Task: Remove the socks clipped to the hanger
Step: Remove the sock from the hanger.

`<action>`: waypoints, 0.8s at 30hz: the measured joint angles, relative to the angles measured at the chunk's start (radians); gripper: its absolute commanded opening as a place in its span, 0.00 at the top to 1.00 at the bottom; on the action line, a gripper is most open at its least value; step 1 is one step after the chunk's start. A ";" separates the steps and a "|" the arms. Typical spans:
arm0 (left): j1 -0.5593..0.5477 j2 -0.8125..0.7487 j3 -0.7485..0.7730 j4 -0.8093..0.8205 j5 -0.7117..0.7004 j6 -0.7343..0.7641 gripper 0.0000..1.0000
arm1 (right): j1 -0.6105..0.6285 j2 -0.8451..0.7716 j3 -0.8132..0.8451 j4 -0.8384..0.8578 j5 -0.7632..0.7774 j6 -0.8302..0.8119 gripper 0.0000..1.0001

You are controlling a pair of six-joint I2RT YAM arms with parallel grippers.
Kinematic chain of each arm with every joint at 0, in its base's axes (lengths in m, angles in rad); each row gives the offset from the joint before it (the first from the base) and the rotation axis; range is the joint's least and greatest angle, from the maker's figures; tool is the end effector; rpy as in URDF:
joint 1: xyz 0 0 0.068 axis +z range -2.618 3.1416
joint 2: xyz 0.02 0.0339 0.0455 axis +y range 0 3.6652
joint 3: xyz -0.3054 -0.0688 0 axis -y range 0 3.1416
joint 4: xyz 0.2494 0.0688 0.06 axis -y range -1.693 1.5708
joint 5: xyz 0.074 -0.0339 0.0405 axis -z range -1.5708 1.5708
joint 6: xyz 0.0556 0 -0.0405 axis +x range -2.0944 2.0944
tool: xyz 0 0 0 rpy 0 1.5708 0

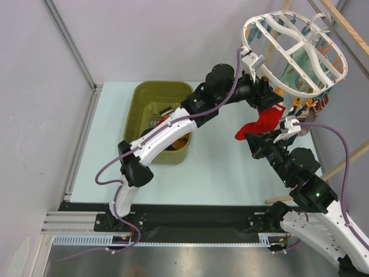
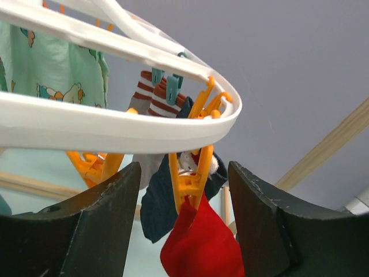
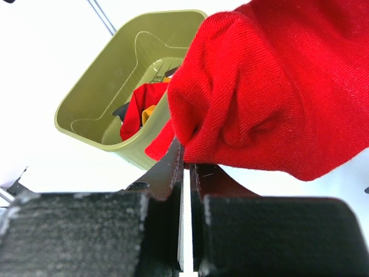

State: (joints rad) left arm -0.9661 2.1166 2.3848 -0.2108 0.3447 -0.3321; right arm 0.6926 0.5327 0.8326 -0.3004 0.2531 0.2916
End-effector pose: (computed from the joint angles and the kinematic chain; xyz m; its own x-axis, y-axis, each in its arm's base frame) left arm 0.2854 -0.4461 0.5057 -0.2841 -0.1286 -0.9501 0.9239 0.2281 -0.3072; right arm 0.0899 0.0565 0.3995 -0.1227 0.2599 -0.9578 -0.4074 0.8669 0.2874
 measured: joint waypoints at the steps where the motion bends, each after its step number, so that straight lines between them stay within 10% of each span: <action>1: 0.000 0.001 0.000 0.010 0.001 0.000 0.33 | 0.000 0.000 0.000 0.000 0.000 -0.001 1.00; 15: 0.003 0.034 0.013 0.089 0.008 0.000 0.39 | 0.000 0.001 0.000 0.000 -0.008 -0.006 1.00; 24: 0.004 0.043 0.013 0.098 -0.002 0.007 0.70 | 0.000 0.008 0.000 0.000 -0.011 -0.015 1.00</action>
State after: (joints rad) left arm -0.9623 2.1601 2.3981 -0.1131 0.3428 -0.3248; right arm 0.6926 0.5407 0.8326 -0.3000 0.2420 0.2764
